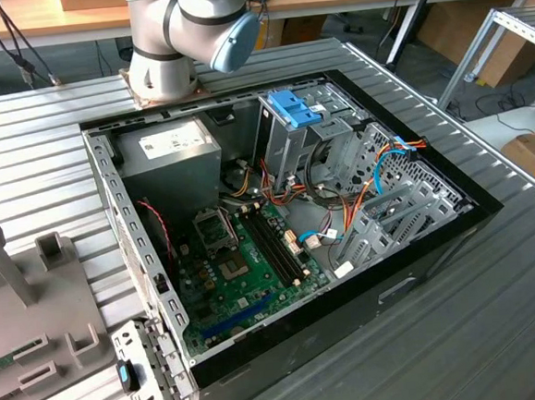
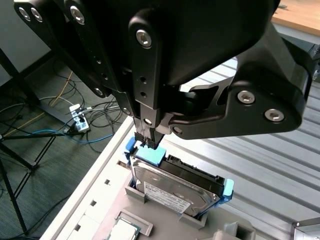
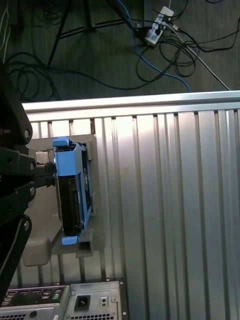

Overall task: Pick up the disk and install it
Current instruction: 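Pick up the disk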

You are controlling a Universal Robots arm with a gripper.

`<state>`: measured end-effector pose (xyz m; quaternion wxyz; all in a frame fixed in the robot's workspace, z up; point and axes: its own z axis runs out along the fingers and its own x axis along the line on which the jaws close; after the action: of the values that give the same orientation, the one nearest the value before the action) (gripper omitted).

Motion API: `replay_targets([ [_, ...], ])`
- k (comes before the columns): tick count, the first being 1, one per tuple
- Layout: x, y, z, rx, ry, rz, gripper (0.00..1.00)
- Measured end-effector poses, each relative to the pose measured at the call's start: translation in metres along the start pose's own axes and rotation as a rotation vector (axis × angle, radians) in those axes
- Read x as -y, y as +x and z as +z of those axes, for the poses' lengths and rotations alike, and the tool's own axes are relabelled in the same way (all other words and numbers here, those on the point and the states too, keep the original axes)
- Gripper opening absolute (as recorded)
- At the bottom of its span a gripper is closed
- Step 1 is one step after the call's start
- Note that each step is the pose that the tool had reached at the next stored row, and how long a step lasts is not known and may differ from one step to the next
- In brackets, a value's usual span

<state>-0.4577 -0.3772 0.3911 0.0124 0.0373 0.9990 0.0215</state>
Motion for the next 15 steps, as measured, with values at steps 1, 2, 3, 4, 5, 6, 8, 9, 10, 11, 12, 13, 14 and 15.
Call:
replay_targets([
  [1, 0.0000, 0.0001, 0.0000, 0.0000, 0.0000, 0.000, 0.11],
  [2, 0.0000, 0.0001, 0.0000, 0.0000, 0.0000, 0.000, 0.11],
  [3, 0.0000, 0.0003, 0.0000, 0.0001, 0.0000, 0.000, 0.11],
  [4, 0.0000, 0.0006, 0.0000, 0.0000, 0.0000, 0.000, 0.11],
  [5, 0.0000, 0.0007, 0.0000, 0.0000, 0.0001, 0.000, 0.11],
  [6, 0.0000, 0.0007, 0.0000, 0.0000, -0.0002, 0.000, 0.11],
  [8, 0.0000, 0.0008, 0.0000, -0.0003, -0.0003, -0.006, 0.11],
  [9, 0.0000, 0.0008, 0.0000, -0.0010, -0.0006, -0.020, 0.11],
  [10, 0.0000, 0.0008, 0.0001, -0.0019, -0.0012, -0.044, 0.11],
  [11, 0.0000, 0.0008, 0.0002, -0.0031, -0.0019, -0.072, 0.11],
  [12, 0.0000, 0.0008, 0.0002, -0.0038, -0.0022, -0.087, 0.11],
  [13, 0.0000, 0.0008, 0.0002, -0.0052, -0.0029, -0.118, 0.11],
  [14, 0.0000, 0.0008, 0.0003, -0.0074, -0.0041, -0.168, 0.11],
  [15, 0.0000, 0.0008, 0.0003, -0.0092, -0.0050, -0.209, 0.11],
])
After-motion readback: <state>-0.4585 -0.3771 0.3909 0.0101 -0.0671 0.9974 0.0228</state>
